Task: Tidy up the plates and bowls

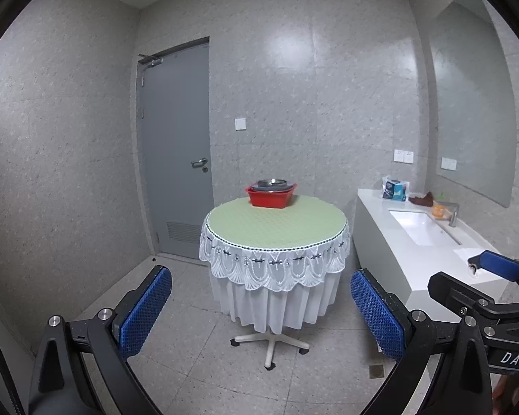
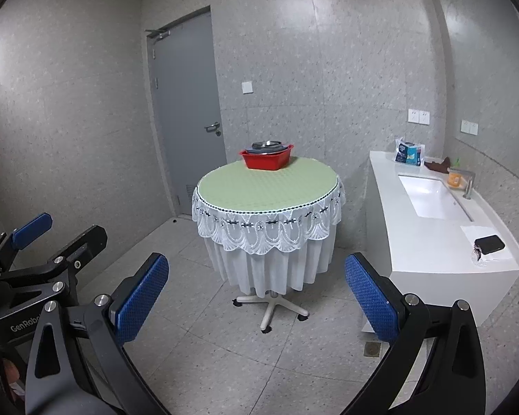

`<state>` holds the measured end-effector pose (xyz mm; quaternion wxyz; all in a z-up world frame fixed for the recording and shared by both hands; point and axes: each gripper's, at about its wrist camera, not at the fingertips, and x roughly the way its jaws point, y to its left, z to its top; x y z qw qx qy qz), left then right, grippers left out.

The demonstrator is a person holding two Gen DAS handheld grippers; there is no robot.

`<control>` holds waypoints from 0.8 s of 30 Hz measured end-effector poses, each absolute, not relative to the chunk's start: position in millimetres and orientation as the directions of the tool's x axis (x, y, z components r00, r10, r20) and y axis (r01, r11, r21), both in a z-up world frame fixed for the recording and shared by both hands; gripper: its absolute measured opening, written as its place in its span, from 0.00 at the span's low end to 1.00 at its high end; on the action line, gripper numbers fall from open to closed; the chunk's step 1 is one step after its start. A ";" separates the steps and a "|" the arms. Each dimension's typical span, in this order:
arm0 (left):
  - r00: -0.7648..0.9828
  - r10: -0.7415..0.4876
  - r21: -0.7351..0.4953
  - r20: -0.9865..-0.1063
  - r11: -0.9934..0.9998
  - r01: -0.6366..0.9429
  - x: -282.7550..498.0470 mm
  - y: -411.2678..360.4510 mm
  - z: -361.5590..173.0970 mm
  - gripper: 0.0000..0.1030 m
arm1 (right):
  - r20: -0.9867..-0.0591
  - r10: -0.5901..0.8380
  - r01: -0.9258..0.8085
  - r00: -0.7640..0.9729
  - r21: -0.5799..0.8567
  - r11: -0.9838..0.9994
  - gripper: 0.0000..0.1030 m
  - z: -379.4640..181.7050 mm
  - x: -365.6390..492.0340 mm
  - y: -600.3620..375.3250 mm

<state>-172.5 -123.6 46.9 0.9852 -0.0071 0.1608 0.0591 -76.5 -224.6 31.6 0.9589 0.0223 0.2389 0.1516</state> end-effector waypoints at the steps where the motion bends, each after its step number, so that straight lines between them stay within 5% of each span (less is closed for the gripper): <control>1: 0.942 0.111 0.006 -0.316 0.993 -0.115 -173.3 -119.8 45.9 0.99 | -0.446 0.297 -0.277 0.844 0.111 0.954 1.00 31.6 -79.8 -223.5; 24: 0.954 0.077 0.027 -0.290 0.997 -0.072 -190.2 -52.7 33.6 0.99 | -0.424 0.254 -0.242 0.869 0.085 0.967 1.00 31.0 -109.2 -192.2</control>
